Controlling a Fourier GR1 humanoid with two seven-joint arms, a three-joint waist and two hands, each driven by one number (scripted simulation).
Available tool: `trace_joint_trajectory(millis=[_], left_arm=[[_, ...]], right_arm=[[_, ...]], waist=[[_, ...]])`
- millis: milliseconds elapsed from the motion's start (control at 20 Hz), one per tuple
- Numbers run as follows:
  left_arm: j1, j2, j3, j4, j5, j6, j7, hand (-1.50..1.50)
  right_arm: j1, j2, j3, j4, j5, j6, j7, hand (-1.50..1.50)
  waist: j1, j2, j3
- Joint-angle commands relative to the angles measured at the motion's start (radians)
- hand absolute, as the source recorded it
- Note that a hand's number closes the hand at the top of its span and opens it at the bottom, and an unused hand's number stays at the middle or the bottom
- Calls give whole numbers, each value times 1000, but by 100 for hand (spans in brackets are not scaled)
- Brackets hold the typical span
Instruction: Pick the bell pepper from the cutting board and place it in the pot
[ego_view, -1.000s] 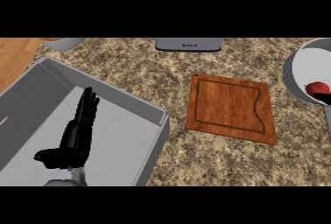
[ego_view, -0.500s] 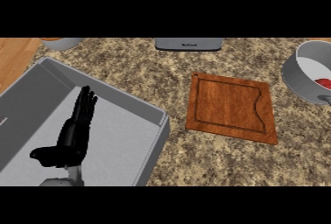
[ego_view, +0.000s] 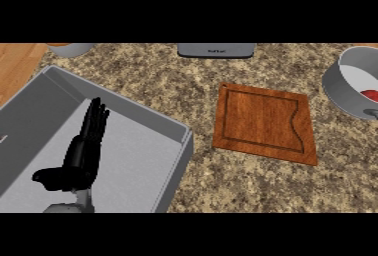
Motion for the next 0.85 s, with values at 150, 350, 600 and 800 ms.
trace_joint_trajectory(millis=[150, 350, 600, 800], left_arm=[[4, -5, -4, -29, -9, 11, 17, 0], [38, -17, -38, -63, -23, 14, 42, 0], [28, -13, -4, -12, -4, 2, -11, 0], [-5, -29, -14, 13, -11, 9, 4, 0]], right_arm=[[81, -88, -29, 45, -52, 97, -69, -150], [109, -102, -42, 50, -76, 86, -88, -150], [109, -155, -95, 61, -131, 64, -45, -150], [173, -156, -132, 67, -167, 73, -102, -150]], waist=[[4, 0, 1], [4, -2, 1], [5, 0, 2], [-3, 3, 5]])
